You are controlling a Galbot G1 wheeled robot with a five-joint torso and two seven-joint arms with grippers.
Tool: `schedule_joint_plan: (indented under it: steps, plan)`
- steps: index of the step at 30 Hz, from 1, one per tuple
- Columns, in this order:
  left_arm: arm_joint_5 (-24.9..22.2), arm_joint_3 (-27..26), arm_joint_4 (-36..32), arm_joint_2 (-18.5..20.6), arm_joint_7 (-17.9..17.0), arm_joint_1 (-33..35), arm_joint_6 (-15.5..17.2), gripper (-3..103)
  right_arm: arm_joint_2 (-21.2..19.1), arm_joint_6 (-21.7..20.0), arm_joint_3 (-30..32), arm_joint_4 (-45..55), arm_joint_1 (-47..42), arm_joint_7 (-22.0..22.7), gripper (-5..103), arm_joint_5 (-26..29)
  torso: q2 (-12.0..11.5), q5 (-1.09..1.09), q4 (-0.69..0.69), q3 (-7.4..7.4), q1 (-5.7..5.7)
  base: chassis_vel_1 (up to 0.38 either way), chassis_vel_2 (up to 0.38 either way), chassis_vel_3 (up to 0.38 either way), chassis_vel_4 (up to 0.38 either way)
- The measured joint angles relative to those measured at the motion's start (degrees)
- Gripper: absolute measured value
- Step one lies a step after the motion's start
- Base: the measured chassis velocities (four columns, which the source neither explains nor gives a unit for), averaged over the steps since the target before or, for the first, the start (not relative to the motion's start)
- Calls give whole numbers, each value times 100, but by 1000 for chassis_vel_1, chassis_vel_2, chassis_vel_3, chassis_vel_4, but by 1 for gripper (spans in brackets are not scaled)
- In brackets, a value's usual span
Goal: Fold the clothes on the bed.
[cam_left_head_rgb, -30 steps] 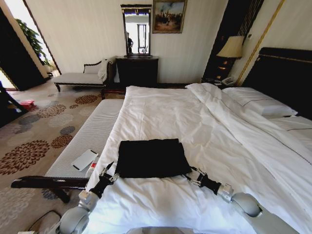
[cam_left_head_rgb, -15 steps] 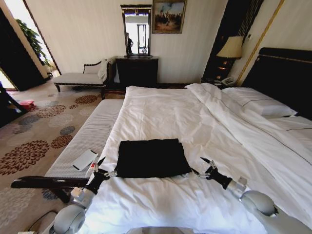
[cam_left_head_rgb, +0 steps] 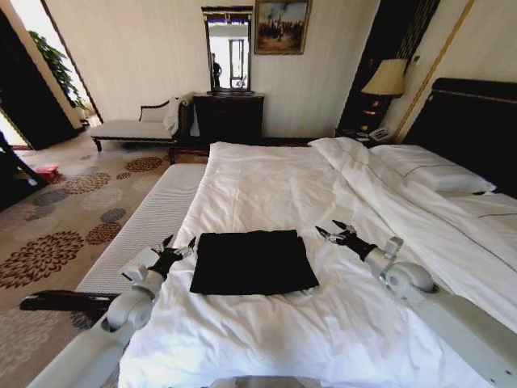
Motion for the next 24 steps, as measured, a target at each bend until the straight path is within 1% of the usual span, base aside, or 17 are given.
schedule_joint_plan:
  steps: [1, 3, 4, 6, 7, 8, 9, 11, 12, 13, 15, 17, 18, 20, 21, 24]
  plan:
    - [0, 0, 0, 0, 0, 0, 0, 100, 0, 0, 0, 0, 0, 0, 100, 0, 0, 0, 0, 0, 0, 0, 0, 0, 0]
    - [-425, 140, 188, 46, -91, -329, 289, 100, -48, 1, -249, -194, 284, -7, 100, 28, 0, 3, 7, 0, 0, 0, 0, 0, 0]
    - [-425, 140, 188, 46, -91, -329, 289, 100, -48, 1, -249, -194, 284, -7, 100, 28, 0, 3, 7, 0, 0, 0, 0, 0, 0]
    - [-887, 303, 420, 70, -144, -678, 547, 100, -89, 1, -396, -294, 448, -7, 100, 72, -1, 1, 5, 0, 0, 0, 0, 0, 0]
    - [-1049, 371, 538, 73, -150, -811, 631, 100, -101, 1, -426, -308, 484, 3, 100, 81, 0, 0, 2, 0, 0, 0, 0, 0, 0]
    - [-1217, 462, 705, 74, -154, -964, 711, 100, -115, 1, -452, -317, 511, 23, 100, 88, 0, -1, 3, 0, 0, 0, 0, 0, 0]
    - [-1217, 462, 705, 74, -154, -964, 711, 100, -115, 1, -452, -317, 511, 23, 100, 88, 0, -1, 3, 0, 0, 0, 0, 0, 0]
    - [-1468, 603, 978, 56, -155, -1191, 811, 101, -143, 1, -461, -317, 518, 53, 100, 91, 0, 1, 4, -1, 0, 0, 0, 0, 0]
    - [-1628, 702, 1140, 30, -143, -1325, 880, 100, -166, 1, -460, -312, 512, 71, 100, 91, 0, 1, 5, -1, -1, 0, 0, 0, 0]
    - [-1628, 702, 1140, 30, -143, -1325, 880, 100, -166, 1, -460, -312, 512, 71, 100, 91, 0, 1, 5, -1, -1, 0, 0, 0, 0]
    - [-1825, 852, 1384, -32, -118, -1530, 987, 97, -209, 2, -446, -298, 484, 102, 100, 96, 0, 0, 3, -1, -1, 0, 0, 0, 0]
    - [-1909, 1025, 1660, -160, -58, -1751, 1041, 95, -257, 5, -403, -267, 435, 130, 100, 99, 0, 0, 3, -1, -1, 0, 0, 0, 0]
    - [-1909, 1025, 1660, -160, -58, -1751, 1041, 95, -257, 5, -403, -267, 435, 130, 100, 99, 0, 0, 3, -1, -1, 0, 0, 0, 0]
    - [-1981, 1181, 1929, -337, 13, -1974, 1076, 94, -300, 6, -375, -219, 382, 156, 100, 100, 0, 1, 3, -1, -1, 0, 0, 0, 0]
    - [-1981, 1181, 1929, -337, 13, -1974, 1076, 94, -300, 6, -375, -219, 382, 156, 100, 100, 0, 1, 3, -1, -1, 0, 0, 0, 0]
    - [-2007, 1333, 2216, -619, 74, -2199, 1106, 92, -341, 5, -364, -188, 357, 201, 100, 113, 0, 1, 3, -1, -1, 0, 0, 0, 0]
